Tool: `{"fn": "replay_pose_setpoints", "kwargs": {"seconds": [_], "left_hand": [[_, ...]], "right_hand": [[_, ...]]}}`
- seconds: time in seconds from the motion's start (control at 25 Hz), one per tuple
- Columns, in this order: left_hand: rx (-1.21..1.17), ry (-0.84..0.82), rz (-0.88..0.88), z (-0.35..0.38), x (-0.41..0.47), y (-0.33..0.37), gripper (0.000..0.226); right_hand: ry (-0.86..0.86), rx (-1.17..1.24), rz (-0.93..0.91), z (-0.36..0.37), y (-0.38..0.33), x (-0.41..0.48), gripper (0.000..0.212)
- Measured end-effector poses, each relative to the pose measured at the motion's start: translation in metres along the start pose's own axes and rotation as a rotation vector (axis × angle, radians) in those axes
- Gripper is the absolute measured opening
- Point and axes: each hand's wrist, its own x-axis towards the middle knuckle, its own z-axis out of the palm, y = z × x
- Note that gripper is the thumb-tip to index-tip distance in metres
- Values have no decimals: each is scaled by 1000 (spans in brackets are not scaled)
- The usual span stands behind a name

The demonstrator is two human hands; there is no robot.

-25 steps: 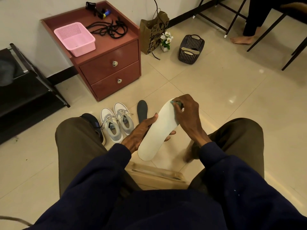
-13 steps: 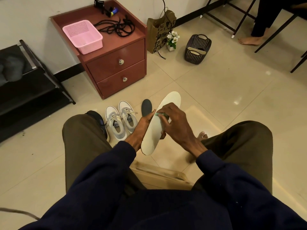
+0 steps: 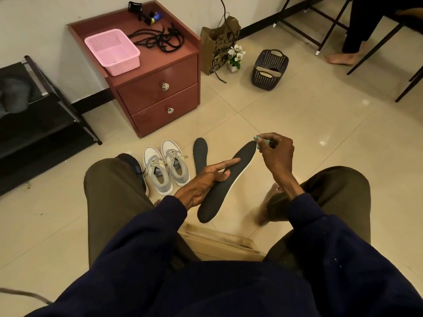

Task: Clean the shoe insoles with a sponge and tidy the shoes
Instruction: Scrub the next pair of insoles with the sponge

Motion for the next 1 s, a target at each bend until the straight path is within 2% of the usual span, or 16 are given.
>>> {"fn": "replay_pose_setpoints", "kwargs": {"seconds": [0.12, 0.32, 0.6, 0.76, 0.84, 0.92, 1.0], "left_hand": [[0, 49, 42, -9, 1, 1, 43], [-90, 263, 110, -18, 7, 0, 41], [-450, 513, 152, -39, 6, 10, 39], [-589, 581, 149, -43, 5, 10, 39], [-605, 596, 148, -46, 6, 10, 49], [-598, 543, 129, -45, 4, 13, 68], [-585, 458, 102, -40, 3, 17, 74]], "right_hand": [[-64, -37, -97, 6, -2, -8, 9], [-218, -70, -370, 29, -13, -44, 10], [-420, -22, -678, 47, -34, -89, 14], [-516, 32, -780, 44, -46, -99, 15], [-564, 15, -839, 47, -48, -107, 16], [-582, -47, -901, 53, -46, -115, 17], [-590, -90, -933, 56, -43, -119, 16]]}}
